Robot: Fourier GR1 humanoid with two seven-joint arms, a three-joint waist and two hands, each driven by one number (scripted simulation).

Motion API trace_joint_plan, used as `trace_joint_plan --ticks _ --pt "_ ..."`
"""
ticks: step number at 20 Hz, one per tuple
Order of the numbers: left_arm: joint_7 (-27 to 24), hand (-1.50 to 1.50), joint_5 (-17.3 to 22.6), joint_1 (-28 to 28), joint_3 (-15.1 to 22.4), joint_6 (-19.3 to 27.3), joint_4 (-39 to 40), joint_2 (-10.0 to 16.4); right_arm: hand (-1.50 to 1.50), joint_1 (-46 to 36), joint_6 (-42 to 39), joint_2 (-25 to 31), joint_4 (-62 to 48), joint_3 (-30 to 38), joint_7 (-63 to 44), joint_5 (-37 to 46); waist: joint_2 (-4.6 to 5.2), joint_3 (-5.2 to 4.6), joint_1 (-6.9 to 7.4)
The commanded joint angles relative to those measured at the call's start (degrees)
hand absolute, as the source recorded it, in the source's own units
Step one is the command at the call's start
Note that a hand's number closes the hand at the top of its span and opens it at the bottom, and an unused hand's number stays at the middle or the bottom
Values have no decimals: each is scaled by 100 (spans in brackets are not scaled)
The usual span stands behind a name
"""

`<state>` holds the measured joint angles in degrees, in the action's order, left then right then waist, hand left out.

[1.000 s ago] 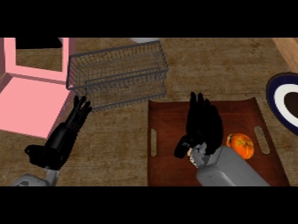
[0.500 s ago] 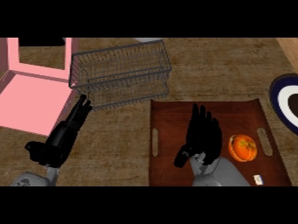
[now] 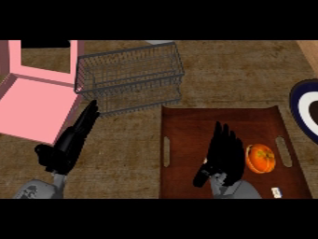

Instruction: Pick the cupcake from the tray and place it in the tiered basket

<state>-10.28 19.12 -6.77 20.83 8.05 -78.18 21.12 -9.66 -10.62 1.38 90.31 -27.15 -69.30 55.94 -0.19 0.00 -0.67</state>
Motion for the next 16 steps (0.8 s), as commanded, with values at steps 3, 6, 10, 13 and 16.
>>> trace_joint_plan --ticks 3,6,10,13,16 --pt "219 0 -243 -123 56 175 53 -244 -150 369 -451 -132 419 -4 -1115 159 7 -3 32" --pt "368 0 -51 -381 -241 -197 105 -6 -150 590 -69 -133 98 50 -735 267 14 -1 45" --pt "58 0 -178 -236 -269 -267 407 -160 -150 309 15 -133 -215 185 -705 93 26 -3 65" --pt "343 0 -365 -138 -124 -90 15 -339 -150 223 217 -134 -432 279 -524 20 18 0 91" --pt "-51 0 -402 -380 -423 -432 655 -379 150 543 812 -135 -72 169 355 486 20 -2 43"
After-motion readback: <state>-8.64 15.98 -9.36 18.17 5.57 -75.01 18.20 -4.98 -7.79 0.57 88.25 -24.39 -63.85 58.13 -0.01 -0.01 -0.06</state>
